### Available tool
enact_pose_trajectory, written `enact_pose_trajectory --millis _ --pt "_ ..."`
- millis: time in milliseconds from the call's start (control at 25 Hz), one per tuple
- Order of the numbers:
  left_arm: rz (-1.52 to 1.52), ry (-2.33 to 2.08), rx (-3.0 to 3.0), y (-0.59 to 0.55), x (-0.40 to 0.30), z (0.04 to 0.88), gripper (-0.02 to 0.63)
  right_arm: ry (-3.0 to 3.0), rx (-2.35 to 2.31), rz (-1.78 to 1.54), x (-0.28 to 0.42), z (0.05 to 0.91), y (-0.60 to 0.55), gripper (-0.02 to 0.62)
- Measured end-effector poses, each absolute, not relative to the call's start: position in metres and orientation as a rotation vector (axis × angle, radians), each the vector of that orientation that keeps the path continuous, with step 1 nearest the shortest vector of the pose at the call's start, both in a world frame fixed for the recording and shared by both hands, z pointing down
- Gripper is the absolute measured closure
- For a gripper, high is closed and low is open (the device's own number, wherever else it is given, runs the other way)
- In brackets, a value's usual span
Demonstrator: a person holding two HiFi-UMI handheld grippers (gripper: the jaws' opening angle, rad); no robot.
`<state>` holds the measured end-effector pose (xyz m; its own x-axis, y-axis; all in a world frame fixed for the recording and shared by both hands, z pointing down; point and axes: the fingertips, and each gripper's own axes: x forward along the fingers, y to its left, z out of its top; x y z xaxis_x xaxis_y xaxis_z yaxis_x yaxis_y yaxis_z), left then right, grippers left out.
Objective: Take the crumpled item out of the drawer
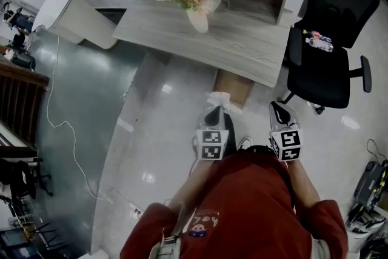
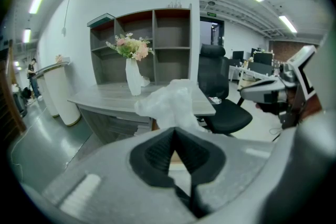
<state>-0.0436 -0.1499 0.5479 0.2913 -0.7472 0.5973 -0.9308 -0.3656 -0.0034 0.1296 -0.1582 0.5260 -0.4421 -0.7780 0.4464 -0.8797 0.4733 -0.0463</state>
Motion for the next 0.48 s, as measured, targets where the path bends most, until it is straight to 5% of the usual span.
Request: enact_pose_trajectory --millis 480 --pt "0.696 -1.506 2.194 -0.1437 -0.0487 0.5499 0.609 -2.344 1.412 0.353 0.1272 0.5251 -0.1545 0.594"
